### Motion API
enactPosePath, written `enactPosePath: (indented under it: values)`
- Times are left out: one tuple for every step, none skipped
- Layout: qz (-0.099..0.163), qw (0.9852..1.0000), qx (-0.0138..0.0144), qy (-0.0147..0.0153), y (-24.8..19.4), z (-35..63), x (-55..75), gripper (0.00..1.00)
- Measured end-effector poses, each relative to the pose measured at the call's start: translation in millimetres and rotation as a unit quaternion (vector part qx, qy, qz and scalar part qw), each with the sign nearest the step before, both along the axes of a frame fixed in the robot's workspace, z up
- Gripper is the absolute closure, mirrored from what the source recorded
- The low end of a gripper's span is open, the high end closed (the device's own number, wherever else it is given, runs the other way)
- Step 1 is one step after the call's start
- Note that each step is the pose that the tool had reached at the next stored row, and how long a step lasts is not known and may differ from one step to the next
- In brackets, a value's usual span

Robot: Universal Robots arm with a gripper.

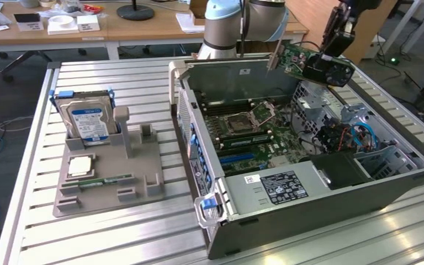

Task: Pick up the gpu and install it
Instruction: 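Insert the gpu into the slot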

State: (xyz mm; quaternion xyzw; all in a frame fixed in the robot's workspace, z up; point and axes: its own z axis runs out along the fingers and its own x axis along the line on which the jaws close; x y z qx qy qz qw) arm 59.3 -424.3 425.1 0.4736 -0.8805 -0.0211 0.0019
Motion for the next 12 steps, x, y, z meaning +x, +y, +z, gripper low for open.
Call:
enactPosePath:
  values:
    - [0.01,1.0,0.0,0.0,0.0,0.0,0.0,0.74]
    - [0.019,0.9998,0.0,0.0,0.0,-0.1,0.0,0.74]
    - [0.028,0.9996,0.0,0.0,0.0,-0.1,0.0,0.74]
    - [0.037,0.9993,0.0,0.0,0.0,-0.1,0.0,0.74]
    - [0.046,0.999,0.0,0.0,0.0,-0.2,0.0,0.74]
    - [0.055,0.9985,0.0,0.0,0.0,-0.2,0.0,0.74]
    - [0.063,0.998,0.0,0.0,0.0,-0.3,0.0,0.74]
    - [0.073,0.9973,0.0,0.0,0.0,-0.3,0.0,0.74]
    - [0.082,0.9966,0.0,0.0,0.0,-0.3,0.0,0.74]
    - [0.091,0.9958,0.0,0.0,0.0,-0.4,0.0,0.74]
    - [0.1,0.995,0.0,0.0,0.0,-0.4,0.0,0.74]
    - [0.109,0.994,0.0,0.0,0.0,-0.5,0.0,0.74]
